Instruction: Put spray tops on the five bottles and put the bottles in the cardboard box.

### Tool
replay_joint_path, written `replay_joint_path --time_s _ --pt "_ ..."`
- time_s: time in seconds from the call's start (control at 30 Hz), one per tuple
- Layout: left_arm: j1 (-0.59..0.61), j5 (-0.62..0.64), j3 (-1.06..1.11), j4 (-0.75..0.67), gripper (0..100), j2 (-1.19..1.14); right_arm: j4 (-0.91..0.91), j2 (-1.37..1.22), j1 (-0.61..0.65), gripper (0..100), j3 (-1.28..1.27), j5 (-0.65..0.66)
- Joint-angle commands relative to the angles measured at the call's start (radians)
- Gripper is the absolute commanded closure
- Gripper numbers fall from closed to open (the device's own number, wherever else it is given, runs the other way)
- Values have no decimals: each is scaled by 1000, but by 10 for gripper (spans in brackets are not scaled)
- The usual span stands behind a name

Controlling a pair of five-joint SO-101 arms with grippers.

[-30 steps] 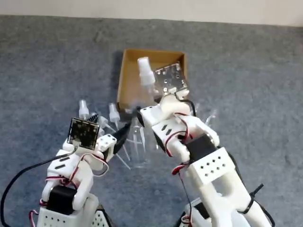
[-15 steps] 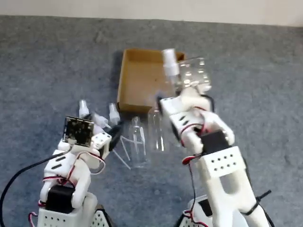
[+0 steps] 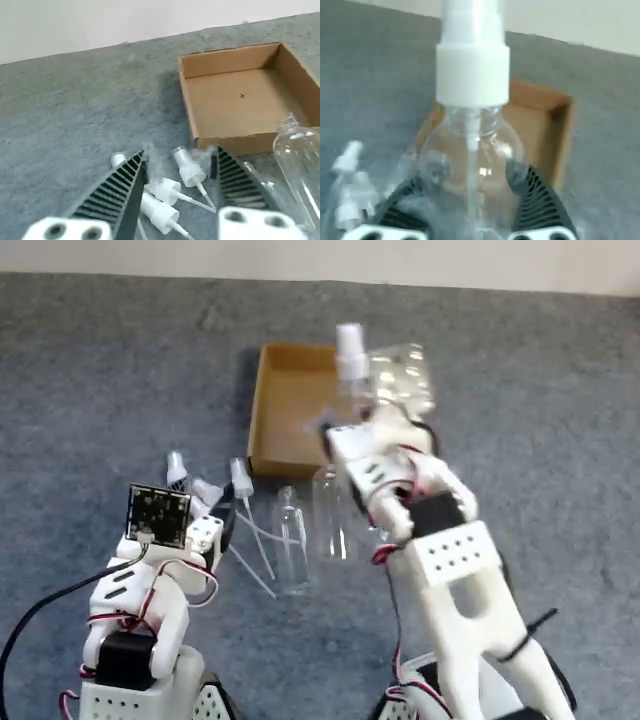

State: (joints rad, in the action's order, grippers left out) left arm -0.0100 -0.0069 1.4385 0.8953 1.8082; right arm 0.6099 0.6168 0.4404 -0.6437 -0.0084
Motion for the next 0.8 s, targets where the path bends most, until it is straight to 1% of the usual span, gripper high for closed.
replay_joint_path --time_s 0.0,0.13,0.2,0.27,0.4,0.5,0.57,0.63,0.77 --pt "-24 -8 -2 -17 785 4 -28 -41 96 995 113 8" --pt "-41 -21 -2 -18 733 4 -33 -74 193 995 142 8" --pt "-88 -58 -2 -12 698 2 -33 -73 231 995 157 8" --pt "-120 -64 -2 -12 685 2 -28 -71 257 995 160 8" --pt "-85 -64 -2 -18 685 7 -27 -71 282 995 159 8" --pt "-59 -63 -2 -18 685 4 45 -70 303 995 163 6" --pt "-59 -63 -2 -18 685 5 105 -70 311 995 166 -35" --pt "-59 -63 -2 -18 685 5 127 -70 311 995 176 -84" --pt "-56 -63 -2 -18 685 8 143 -70 312 995 193 -92"
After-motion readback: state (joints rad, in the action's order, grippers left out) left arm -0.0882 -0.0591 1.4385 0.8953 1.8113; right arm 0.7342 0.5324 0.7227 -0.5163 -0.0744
